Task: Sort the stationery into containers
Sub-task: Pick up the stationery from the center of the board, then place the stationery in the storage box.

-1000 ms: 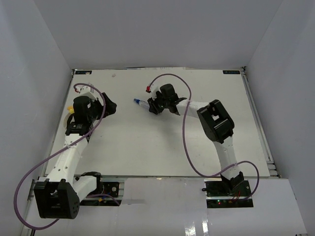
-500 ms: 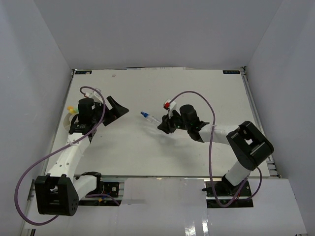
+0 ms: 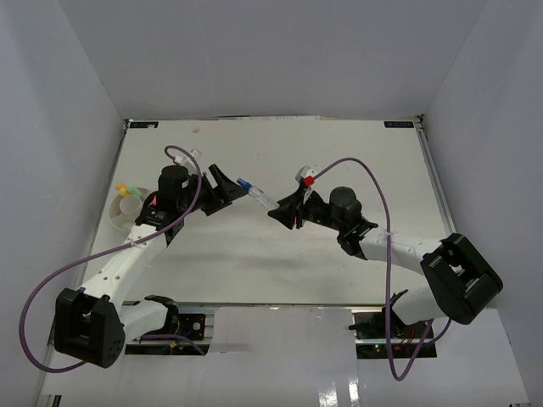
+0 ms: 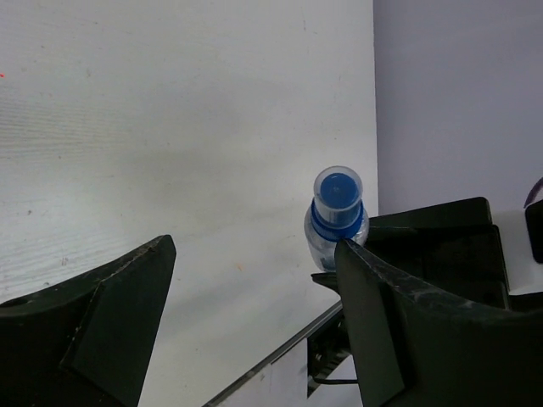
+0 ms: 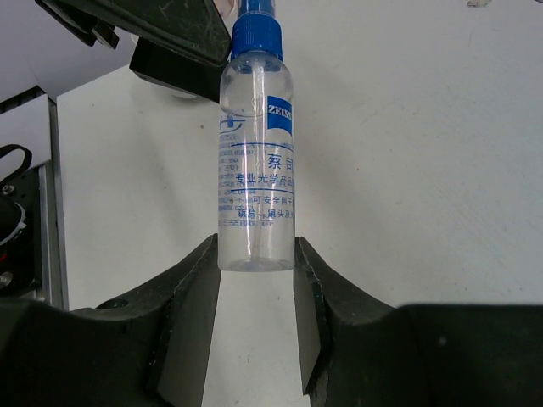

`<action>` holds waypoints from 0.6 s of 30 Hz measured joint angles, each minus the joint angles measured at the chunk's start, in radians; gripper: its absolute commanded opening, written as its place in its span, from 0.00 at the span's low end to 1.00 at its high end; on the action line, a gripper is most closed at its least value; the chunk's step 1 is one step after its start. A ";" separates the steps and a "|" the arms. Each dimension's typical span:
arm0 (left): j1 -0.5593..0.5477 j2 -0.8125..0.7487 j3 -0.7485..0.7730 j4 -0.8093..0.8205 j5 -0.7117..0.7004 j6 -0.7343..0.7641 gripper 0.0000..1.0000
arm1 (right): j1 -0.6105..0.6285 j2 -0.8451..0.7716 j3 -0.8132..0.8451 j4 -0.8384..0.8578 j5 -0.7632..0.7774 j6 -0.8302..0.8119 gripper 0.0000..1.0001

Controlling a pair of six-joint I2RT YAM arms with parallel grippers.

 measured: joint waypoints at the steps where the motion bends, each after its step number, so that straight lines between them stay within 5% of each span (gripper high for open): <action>1: -0.007 0.000 0.003 0.010 -0.003 -0.005 0.83 | 0.001 -0.003 -0.003 0.008 -0.002 0.002 0.08; 14: -0.086 -0.013 0.020 0.122 -0.080 -0.081 0.63 | 0.013 -0.010 -0.024 0.047 -0.019 0.025 0.08; 18: -0.110 -0.011 0.020 0.140 -0.093 -0.097 0.49 | 0.014 -0.010 -0.028 0.056 -0.024 0.029 0.08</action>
